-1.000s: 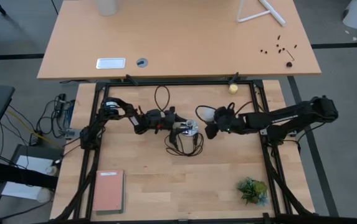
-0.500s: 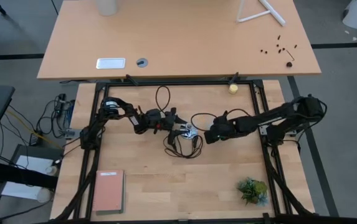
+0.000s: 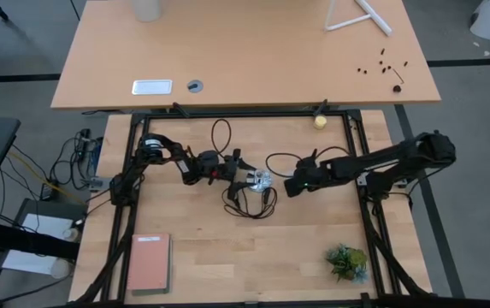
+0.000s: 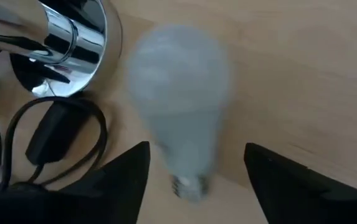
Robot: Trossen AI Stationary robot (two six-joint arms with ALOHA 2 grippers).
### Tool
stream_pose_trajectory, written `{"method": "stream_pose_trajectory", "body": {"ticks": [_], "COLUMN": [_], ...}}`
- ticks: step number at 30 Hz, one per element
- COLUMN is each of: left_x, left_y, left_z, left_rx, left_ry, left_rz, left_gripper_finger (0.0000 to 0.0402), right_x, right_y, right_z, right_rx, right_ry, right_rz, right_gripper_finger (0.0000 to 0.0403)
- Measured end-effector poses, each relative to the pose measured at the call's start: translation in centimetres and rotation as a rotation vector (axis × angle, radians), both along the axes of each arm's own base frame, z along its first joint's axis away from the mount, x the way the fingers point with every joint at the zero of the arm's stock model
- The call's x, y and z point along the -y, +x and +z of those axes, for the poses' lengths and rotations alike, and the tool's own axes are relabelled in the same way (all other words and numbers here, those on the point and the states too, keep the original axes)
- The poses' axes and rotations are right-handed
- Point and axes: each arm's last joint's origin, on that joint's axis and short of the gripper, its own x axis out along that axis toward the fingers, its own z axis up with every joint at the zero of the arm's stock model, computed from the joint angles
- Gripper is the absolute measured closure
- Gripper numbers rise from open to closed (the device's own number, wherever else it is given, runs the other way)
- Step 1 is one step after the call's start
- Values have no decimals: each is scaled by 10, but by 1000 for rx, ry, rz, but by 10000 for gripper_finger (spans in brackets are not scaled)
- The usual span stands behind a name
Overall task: Screw lightbulb
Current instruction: Return to Home Position
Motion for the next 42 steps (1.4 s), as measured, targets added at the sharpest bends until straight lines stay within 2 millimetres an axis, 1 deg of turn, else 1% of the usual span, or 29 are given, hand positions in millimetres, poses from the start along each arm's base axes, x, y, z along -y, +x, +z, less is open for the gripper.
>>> {"method": "stream_pose_trajectory", "body": {"ticks": [3, 6, 10, 12, 14, 16, 18, 20, 22, 24, 28, 31, 34, 37, 39, 42], "left_x": [0, -2, -3, -3, -2, -1, -1, 0, 1, 2, 7, 14, 21, 28, 31, 34], "left_y": [0, -4, -19, -25, -32, -37, -41, -45, -50, -55, -71, -81, -89, -91, -93, -92], "left_z": [1, 10, 24, 35, 43, 51, 59, 68, 77, 87, 106, 117, 124, 132, 137, 143], "left_rx": [8, 23, 17, 25, 18, -13, -40, -67, -110, -159, -268, -315, -345, -312, -278, -204], "left_ry": [-1, -2, 17, 32, 32, 26, 21, 16, 19, 46, 76, 28, 19, 17, -9, -64], "left_rz": [-1, 23, 88, 98, 104, 114, 124, 142, 169, 214, 282, 273, 254, 206, 122, -27], "left_gripper_finger": [114, 103, 104, 107, 111, 115, 118, 121, 124, 127, 132, 133, 133, 133, 133, 139], "right_x": [0, 0, -1, -4, -7, -11, -17, -21, -23, -25, -27, -29, -28, -27, -25, -23], "right_y": [-9, -16, -24, -27, -31, -35, -40, -46, -52, -58, -66, -68, -68, -71, -73, -76], "right_z": [11, 23, 39, 45, 51, 57, 61, 63, 62, 58, 46, 33, 21, 12, 7, 2], "right_rx": [7, 52, 120, 152, 171, 176, 160, 151, 150, 149, 234, 343, 468, 595, 666, 716], "right_ry": [-7, -31, -87, -111, -144, -196, -269, -352, -426, -463, -504, -537, -595, -679, -747, -840], "right_rz": [-2, -7, 5, 29, 88, 195, 309, 356, 378, 400, 460, 530, 601, 649, 678, 716], "right_gripper_finger": [120, 107, 101, 102, 105, 109, 114, 119, 127, 136, 158, 174, 187, 199, 204, 209]}}
